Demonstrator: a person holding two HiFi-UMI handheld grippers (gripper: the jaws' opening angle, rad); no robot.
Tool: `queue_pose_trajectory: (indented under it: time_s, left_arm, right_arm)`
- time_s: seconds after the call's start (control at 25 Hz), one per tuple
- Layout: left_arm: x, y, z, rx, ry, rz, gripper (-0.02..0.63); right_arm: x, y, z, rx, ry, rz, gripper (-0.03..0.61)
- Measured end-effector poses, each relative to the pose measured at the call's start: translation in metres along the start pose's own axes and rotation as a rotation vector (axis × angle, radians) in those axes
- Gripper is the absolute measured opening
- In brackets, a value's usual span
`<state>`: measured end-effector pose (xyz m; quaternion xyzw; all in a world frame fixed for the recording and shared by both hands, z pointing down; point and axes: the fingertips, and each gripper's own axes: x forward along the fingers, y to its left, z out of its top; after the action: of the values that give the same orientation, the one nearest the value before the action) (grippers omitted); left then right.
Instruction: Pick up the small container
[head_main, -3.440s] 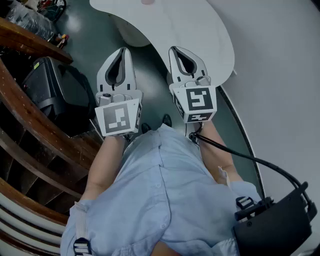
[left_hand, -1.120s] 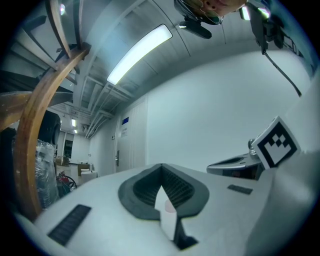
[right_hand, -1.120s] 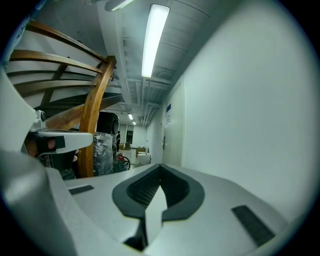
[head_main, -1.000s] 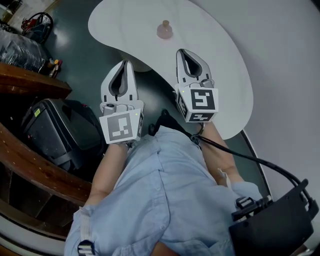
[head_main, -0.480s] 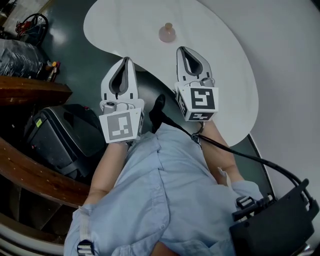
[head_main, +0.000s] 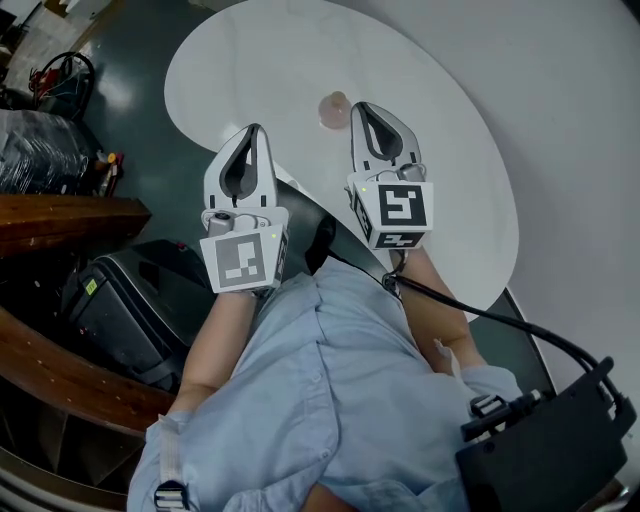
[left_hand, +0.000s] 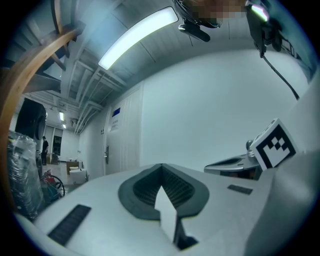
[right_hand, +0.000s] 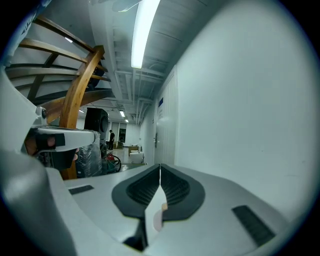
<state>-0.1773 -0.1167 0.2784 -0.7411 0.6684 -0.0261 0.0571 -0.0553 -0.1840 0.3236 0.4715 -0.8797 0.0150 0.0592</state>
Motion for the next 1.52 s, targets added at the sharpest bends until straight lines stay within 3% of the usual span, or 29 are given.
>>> queue_pose_trajectory:
  time_s: [0.36, 0.52, 0.72, 0.84, 1.12, 1.36, 1.52]
  left_arm:
    - [0.038, 0.003, -0.008, 0.009, 0.025, -0.065, -0.002]
    - [0.05, 0.003, -0.015, -0.023, 0.05, -0.081, -0.002]
    - [0.074, -0.002, -0.033, -0.065, 0.075, -0.116, 0.0]
    - [0.082, -0.002, -0.038, -0.045, 0.08, -0.146, -0.002]
    - [0.087, 0.003, -0.041, -0.113, 0.116, -0.147, 0.0]
    - [0.087, 0.003, -0.057, -0.057, 0.147, -0.172, -0.002]
    - [0.084, 0.006, -0.066, -0.061, 0.181, -0.172, 0.0]
  right_arm:
    - [0.028, -0.014, -0.012, 0.027, 0.024, -0.03, 0.003]
    - [0.035, -0.012, -0.017, 0.023, 0.041, -0.023, 0.007]
    - [0.049, -0.016, -0.038, 0.029, 0.083, -0.012, 0.105]
    - [0.053, -0.017, -0.044, 0.034, 0.109, -0.021, 0.117]
    - [0.062, -0.01, -0.051, 0.029, 0.136, -0.023, 0.123]
    - [0.065, -0.014, -0.08, 0.063, 0.186, -0.046, 0.123]
    - [0.066, -0.005, -0.1, 0.068, 0.229, -0.048, 0.131]
